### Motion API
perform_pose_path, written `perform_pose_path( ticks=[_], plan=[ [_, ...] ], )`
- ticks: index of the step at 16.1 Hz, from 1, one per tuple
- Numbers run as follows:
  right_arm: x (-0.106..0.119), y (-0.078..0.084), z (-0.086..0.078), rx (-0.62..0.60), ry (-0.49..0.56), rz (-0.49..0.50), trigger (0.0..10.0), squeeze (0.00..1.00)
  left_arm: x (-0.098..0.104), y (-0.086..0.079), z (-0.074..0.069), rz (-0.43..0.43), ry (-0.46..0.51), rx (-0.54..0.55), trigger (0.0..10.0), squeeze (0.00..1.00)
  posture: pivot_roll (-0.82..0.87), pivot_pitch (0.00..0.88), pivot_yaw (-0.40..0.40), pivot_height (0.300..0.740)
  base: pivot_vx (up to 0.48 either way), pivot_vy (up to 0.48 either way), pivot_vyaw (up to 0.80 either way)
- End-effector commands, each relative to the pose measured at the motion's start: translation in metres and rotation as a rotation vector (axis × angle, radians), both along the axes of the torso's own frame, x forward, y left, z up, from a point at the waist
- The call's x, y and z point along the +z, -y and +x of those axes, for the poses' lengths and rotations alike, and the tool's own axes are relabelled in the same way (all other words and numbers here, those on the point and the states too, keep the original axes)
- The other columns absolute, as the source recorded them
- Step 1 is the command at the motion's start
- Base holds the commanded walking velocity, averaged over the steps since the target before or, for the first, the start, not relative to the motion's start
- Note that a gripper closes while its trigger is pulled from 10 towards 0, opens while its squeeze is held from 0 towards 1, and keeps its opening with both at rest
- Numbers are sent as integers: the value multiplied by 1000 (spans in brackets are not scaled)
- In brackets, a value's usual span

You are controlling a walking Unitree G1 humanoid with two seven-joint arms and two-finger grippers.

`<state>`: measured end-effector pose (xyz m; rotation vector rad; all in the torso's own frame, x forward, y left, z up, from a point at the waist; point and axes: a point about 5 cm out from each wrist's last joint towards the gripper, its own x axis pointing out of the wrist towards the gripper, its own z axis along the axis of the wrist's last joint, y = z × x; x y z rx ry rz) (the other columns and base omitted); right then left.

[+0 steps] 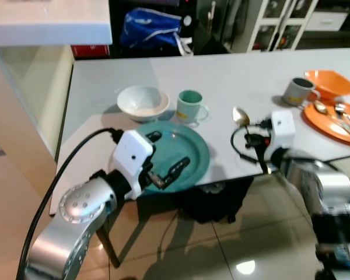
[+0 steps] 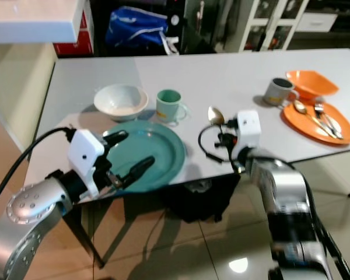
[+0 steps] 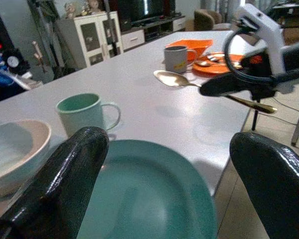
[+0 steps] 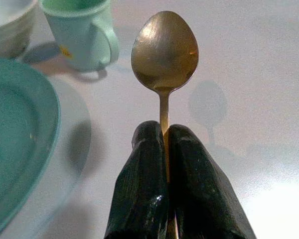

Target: Setting the table

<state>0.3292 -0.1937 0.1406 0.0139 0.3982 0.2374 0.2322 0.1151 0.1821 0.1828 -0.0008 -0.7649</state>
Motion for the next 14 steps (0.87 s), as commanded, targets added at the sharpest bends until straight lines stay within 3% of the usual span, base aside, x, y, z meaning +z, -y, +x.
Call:
perform_pose_path(
  ticks=[1,5,8,12,14],
  plan=[
    [1,2,4,-2,1,-16,10000,0,3,2,-1,4,-1,-32,10000,0,-9,6,-57,740,0,0,0],
    [-17,-7,12,56,-126,-36,10000,0,-1,4,-7,24,-46,-95,10000,0,0,10,-59,740,0,0,0],
    [-20,-19,19,87,-127,-33,10000,0,0,8,-5,17,-59,-99,10000,0,6,13,-58,740,0,0,0],
    [-28,-38,32,78,-138,-26,10000,0,-6,17,-13,20,-145,-193,10000,0,3,12,-52,740,0,0,0],
    [-32,-39,34,46,-150,-43,10000,0,-6,17,-13,24,-143,-185,10000,0,11,11,-55,740,0,0,0]
  ],
)
